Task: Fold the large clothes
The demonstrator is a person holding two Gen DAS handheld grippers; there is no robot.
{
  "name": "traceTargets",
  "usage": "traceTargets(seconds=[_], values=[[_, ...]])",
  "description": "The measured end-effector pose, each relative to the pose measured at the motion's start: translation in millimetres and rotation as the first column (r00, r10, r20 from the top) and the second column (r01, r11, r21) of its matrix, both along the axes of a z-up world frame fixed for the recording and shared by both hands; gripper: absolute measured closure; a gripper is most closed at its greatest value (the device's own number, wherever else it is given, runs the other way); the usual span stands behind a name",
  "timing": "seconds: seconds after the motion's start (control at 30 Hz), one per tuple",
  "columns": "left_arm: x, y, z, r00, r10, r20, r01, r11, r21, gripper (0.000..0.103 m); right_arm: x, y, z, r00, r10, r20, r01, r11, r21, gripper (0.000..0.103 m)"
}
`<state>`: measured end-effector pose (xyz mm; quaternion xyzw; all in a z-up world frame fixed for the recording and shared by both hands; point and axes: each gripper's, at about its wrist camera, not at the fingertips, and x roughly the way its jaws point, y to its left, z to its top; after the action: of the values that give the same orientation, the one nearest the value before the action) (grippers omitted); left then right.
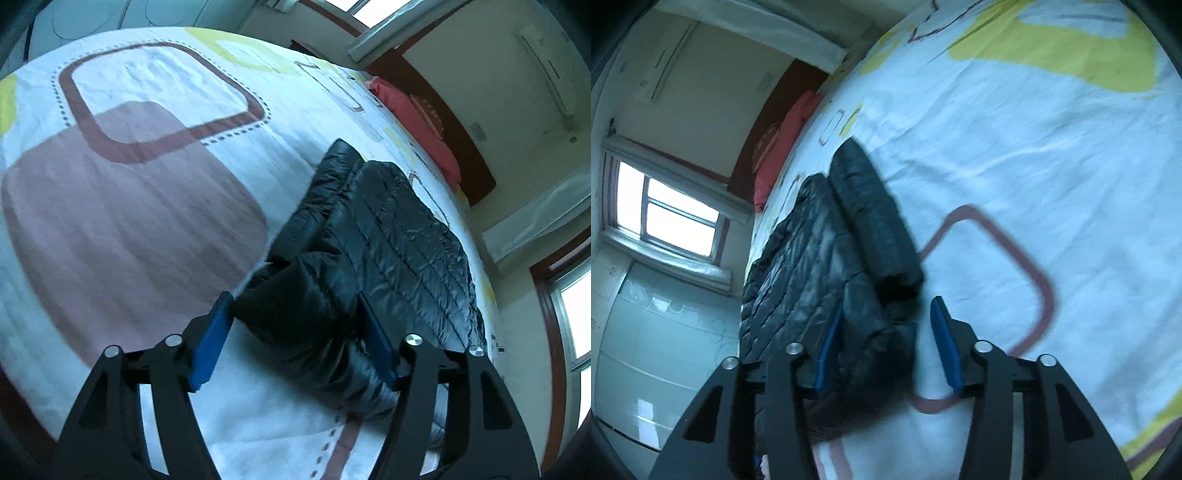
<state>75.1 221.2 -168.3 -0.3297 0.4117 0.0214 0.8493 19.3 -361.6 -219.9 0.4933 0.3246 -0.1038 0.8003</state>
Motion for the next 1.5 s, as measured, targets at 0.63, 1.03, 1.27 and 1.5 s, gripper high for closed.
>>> traceTargets(seconds=[0.63, 1.03, 1.27, 1.5], values=[[-6, -60, 79, 0.979, -0.205, -0.001, 0.166, 0.791, 0.589, 0.035, 35, 57, 74, 0.983, 0.113, -0.146, -0.171, 0.853, -0.492, 0.049], [74, -167, 55, 0.944, -0.326, -0.052, 0.277, 0.697, 0.662, 0.035, 145, 190, 74, 0.883, 0.397, -0.251, -0.463, 0.638, -0.616, 0.049], [97, -178, 29, 0.949, -0.296, -0.105, 0.288, 0.689, 0.665, 0.035, 181, 222, 49, 0.85, 0.386, -0.359, -0.525, 0.554, -0.646, 0.049], [100, -185, 11, 0.947, -0.297, -0.119, 0.293, 0.655, 0.697, 0.035, 185, 236, 21, 0.845, 0.346, -0.408, -0.534, 0.495, -0.686, 0.049]])
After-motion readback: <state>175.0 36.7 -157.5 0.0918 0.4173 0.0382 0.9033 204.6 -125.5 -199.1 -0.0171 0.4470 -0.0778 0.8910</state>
